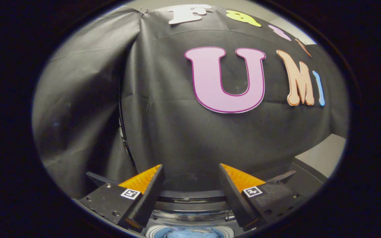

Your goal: Put the clothes into the washing machine and then close the washing machine lid.

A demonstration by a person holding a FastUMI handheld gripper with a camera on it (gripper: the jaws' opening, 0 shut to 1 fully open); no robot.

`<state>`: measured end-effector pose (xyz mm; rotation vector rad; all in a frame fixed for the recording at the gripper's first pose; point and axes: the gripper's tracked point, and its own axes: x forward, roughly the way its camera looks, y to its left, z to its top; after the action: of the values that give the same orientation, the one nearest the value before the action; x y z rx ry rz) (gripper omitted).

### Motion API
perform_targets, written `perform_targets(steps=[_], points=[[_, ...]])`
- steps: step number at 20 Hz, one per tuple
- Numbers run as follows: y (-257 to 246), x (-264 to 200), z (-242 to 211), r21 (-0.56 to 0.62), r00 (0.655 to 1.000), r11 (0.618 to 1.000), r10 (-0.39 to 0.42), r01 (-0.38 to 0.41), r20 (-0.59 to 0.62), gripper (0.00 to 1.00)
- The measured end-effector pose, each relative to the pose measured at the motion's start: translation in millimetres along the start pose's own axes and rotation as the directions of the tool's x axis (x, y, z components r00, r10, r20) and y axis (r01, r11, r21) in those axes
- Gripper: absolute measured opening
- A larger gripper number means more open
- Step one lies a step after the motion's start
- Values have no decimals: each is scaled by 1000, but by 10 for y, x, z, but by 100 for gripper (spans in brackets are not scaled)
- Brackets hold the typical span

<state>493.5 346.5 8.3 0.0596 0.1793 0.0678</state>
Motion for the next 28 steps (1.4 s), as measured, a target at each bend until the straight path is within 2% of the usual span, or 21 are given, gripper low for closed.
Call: perform_targets(steps=[6,18,28], points=[[-11,17,-1,-5,1000,1000,-16,16,16,97],[-16,42,98,-4,991,1000,-8,9,130,97],[-51,44,87,-8,990,1000,-22,23,140,97]])
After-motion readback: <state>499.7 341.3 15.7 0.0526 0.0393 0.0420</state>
